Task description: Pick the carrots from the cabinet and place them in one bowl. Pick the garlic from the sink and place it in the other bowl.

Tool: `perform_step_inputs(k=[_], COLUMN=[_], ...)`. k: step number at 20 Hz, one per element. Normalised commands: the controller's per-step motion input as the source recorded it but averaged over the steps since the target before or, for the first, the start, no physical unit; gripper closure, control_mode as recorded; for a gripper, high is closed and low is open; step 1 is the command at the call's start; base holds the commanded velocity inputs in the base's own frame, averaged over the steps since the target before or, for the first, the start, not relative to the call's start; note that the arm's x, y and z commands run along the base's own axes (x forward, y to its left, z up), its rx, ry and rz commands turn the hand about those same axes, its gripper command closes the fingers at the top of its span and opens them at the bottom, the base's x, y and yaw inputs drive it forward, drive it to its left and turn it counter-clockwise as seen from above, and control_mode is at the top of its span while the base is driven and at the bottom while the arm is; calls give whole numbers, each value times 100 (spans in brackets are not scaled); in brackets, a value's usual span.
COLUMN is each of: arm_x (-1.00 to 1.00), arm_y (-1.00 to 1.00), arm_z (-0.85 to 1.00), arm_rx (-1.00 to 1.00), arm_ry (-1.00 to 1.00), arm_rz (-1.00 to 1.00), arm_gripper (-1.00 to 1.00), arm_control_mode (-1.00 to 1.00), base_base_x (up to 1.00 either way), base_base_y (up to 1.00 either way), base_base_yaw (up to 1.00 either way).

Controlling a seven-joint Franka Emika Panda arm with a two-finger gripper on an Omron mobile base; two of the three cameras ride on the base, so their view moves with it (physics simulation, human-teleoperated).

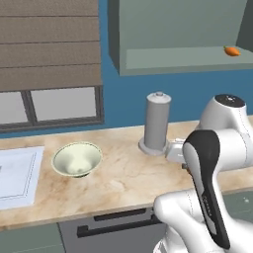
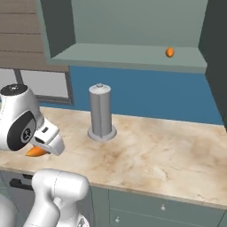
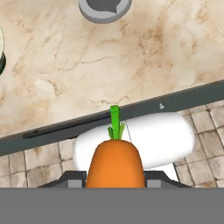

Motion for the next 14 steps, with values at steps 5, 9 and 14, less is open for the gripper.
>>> perform_step_inputs(k=[5,9,14], arm_x=[0,0,0], arm_y=[0,0,0], arm_z=[0,0,0], arm_rx=[0,0,0], arm_ry=[0,0,0], arm_rz=[0,0,0], arm_gripper=[100,100,100], arm_control_mode=[100,100,100], base_base_x=[35,41,65], base_base_y=[100,72,44], base_base_yaw=[0,0,0])
